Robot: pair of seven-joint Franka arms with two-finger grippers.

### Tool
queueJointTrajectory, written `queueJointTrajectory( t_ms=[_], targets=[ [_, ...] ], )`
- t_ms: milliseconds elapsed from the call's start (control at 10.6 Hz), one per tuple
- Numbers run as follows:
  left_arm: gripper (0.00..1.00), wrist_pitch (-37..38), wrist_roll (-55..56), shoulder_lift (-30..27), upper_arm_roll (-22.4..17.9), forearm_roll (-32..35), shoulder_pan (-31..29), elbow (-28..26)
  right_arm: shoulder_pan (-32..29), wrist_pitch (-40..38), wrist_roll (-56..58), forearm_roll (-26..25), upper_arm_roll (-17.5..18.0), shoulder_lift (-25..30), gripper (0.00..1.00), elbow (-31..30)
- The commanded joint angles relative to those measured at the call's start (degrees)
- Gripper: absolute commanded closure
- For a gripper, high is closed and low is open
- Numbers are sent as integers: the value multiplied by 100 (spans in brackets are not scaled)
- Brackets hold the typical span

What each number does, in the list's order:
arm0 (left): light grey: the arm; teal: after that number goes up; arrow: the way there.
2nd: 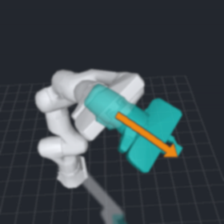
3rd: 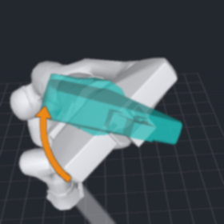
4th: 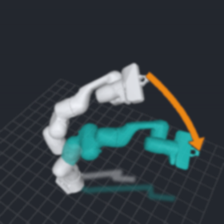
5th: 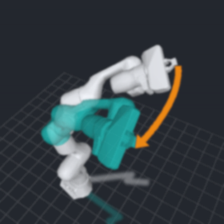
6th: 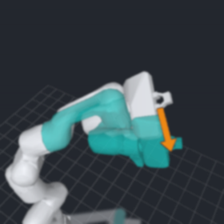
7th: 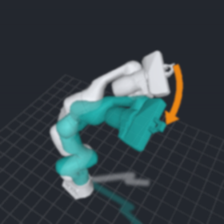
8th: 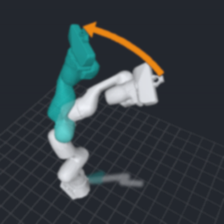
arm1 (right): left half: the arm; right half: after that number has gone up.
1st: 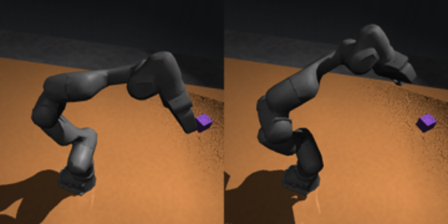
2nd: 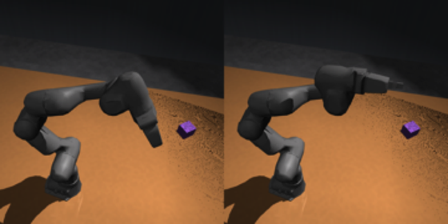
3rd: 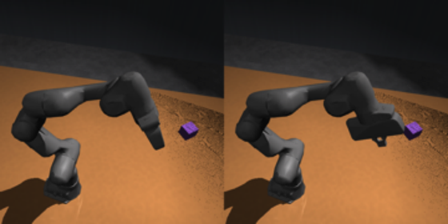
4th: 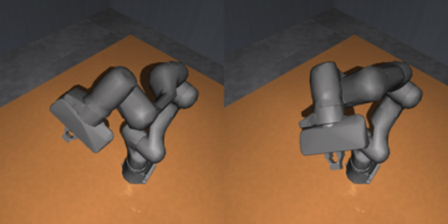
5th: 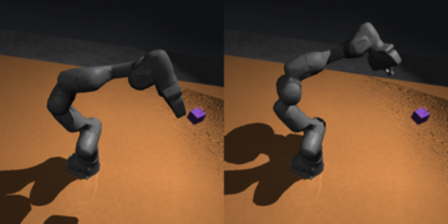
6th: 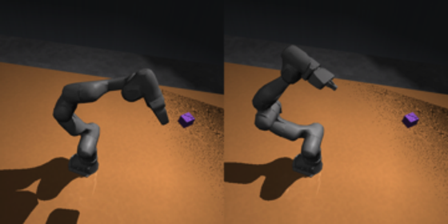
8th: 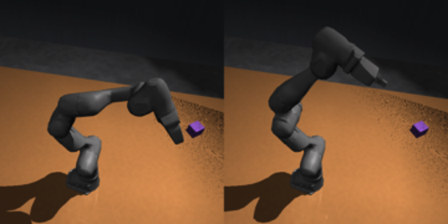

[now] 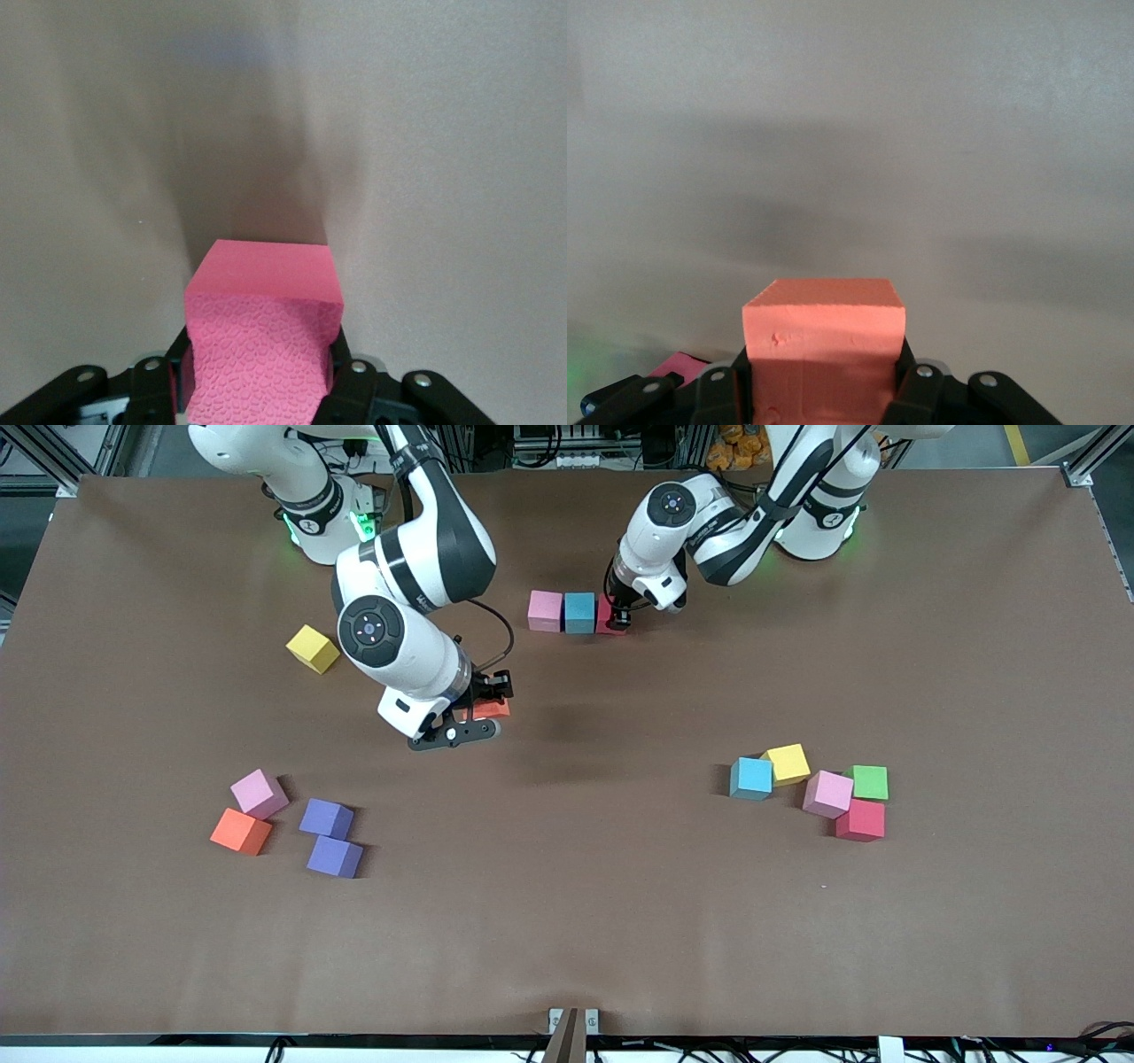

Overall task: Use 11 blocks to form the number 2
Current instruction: 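Carry the orange cube with the right gripper toward the cube row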

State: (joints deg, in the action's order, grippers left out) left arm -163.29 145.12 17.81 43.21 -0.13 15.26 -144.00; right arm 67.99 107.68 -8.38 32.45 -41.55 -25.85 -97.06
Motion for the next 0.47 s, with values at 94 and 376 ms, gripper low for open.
queueJointTrajectory(
  t_ms=[94,376],
  targets=[
    [55,-62,201,38,-58,136,118,38,92,16,-120,-99,-37,116,90,-103],
    [0,-62,201,47,-58,136,118,47,92,16,-120,-99,-37,116,90,-103]
  ],
)
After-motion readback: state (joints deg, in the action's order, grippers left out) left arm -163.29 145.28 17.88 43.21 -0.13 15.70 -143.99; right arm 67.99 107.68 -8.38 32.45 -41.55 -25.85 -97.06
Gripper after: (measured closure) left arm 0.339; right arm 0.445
